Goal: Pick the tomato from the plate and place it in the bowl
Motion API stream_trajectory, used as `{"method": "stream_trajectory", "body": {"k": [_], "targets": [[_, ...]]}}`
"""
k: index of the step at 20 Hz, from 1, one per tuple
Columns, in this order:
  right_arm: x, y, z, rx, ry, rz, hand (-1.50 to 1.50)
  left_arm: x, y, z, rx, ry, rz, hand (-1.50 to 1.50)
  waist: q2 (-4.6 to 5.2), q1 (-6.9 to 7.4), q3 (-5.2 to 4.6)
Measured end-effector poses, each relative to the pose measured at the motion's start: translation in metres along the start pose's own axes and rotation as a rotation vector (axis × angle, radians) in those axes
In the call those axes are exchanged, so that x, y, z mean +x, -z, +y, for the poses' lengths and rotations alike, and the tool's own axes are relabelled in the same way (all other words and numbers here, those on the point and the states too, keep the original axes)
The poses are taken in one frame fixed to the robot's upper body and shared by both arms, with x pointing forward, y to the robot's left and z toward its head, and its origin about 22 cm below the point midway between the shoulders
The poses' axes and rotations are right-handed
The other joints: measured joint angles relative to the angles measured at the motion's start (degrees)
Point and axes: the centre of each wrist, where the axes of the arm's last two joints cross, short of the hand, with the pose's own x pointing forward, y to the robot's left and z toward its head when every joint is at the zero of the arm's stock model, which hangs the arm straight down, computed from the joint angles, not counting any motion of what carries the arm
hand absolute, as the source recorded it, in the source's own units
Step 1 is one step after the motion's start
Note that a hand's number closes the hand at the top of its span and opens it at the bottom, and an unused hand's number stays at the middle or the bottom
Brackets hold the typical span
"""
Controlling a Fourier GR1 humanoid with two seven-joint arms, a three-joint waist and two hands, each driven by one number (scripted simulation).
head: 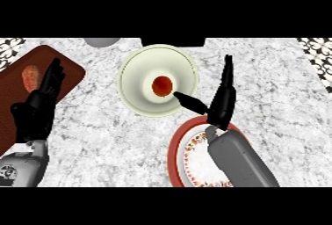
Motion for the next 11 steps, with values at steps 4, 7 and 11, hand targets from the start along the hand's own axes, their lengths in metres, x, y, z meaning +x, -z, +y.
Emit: {"method": "stream_trajectory", "body": {"k": [4,7,11], "targets": [[-0.005,-0.033,-0.020,0.050,0.036,-0.019,-1.50,-0.008,0.002,0.002,0.002,0.005,0.001,0.00,0.07,-0.03,-0.02],[-0.009,-0.052,-0.038,0.069,0.045,-0.033,-1.50,-0.007,0.005,0.008,0.005,0.002,0.001,0.00,0.11,0.09,-0.03],[-0.014,-0.070,-0.051,0.084,0.055,-0.041,-1.50,-0.004,0.003,0.010,0.000,0.003,-0.002,0.00,0.18,0.32,-0.02]]}}
